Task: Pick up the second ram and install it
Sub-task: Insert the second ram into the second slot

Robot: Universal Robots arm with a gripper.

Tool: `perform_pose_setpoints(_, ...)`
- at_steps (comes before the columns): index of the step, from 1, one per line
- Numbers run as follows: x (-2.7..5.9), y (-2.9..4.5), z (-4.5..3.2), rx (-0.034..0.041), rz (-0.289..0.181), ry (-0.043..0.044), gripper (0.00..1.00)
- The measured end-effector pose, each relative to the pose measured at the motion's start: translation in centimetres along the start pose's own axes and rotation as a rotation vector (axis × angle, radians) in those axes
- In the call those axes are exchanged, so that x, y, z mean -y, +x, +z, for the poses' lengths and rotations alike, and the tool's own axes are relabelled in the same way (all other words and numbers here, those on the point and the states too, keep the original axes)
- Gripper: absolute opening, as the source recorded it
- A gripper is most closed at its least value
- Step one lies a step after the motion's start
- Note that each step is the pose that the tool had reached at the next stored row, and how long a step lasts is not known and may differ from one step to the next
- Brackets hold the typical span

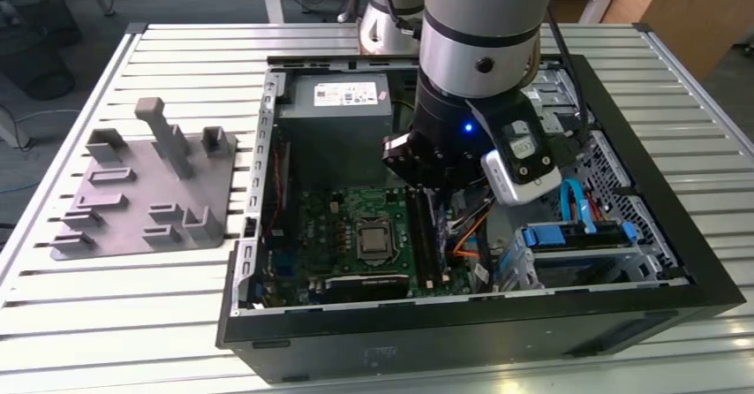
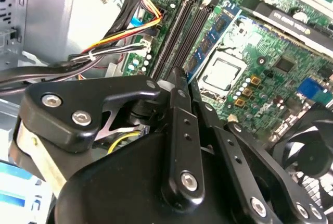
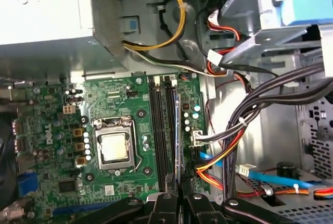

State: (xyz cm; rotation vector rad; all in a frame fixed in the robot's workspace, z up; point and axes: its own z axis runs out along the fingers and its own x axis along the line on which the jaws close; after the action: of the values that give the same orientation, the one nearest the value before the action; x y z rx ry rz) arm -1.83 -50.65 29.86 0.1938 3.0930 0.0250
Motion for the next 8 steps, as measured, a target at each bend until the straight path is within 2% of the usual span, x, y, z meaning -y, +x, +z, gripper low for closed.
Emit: perform_pose_setpoints(8, 0.0, 0.0, 0.01, -0.0002, -0.01, -0.0002, 0.14)
